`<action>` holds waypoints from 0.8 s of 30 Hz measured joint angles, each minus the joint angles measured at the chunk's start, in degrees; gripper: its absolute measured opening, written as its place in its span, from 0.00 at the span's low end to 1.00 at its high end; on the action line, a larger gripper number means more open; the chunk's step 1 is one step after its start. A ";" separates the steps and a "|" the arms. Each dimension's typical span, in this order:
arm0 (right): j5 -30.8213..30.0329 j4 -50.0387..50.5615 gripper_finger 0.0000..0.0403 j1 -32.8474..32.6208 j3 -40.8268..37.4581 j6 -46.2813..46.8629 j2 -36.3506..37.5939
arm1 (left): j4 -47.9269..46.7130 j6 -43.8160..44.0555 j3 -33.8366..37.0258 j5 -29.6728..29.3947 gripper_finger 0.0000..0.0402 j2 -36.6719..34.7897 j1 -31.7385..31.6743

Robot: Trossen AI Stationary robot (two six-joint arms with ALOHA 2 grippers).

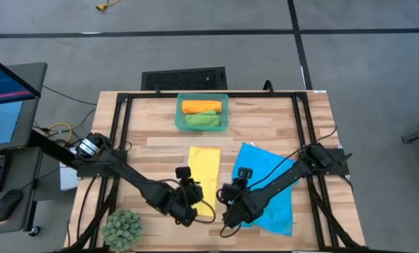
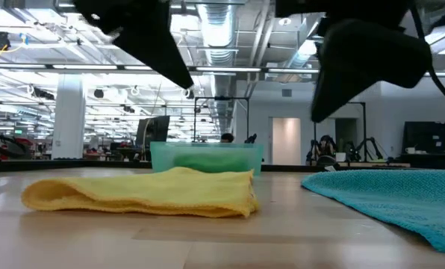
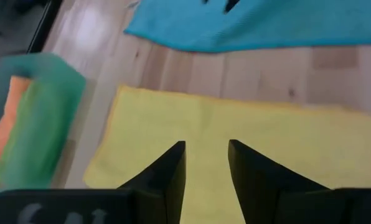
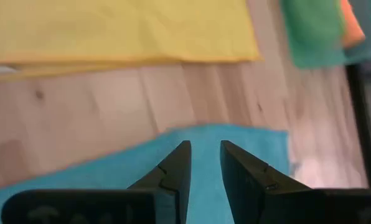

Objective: Roll microfiber towels into tight, uniform cylinder then place into a basket
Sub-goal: Fold the yellow towel

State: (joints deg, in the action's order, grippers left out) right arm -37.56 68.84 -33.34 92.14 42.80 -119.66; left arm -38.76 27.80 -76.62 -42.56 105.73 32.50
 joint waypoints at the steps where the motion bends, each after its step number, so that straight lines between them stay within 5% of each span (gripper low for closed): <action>1: 0.00 -1.45 0.27 0.13 0.00 -1.83 0.00 | 0.00 -0.81 0.00 -0.04 0.28 0.00 0.52; 8: -2.70 -4.72 0.27 -0.47 0.00 -8.32 0.00 | -5.60 -0.87 0.00 -2.54 0.28 0.00 4.80; 18: -7.75 -4.30 0.27 -1.62 0.00 -10.35 0.00 | -25.07 21.44 -0.04 -6.19 0.28 -0.46 11.11; 24: -7.63 -10.47 0.27 -1.41 0.00 -16.66 0.00 | -24.10 23.97 -0.04 -6.16 0.28 -0.46 13.04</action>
State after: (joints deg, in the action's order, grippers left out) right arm -45.19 58.37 -34.75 92.14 26.14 -119.66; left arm -62.86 51.76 -76.66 -48.73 105.27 45.54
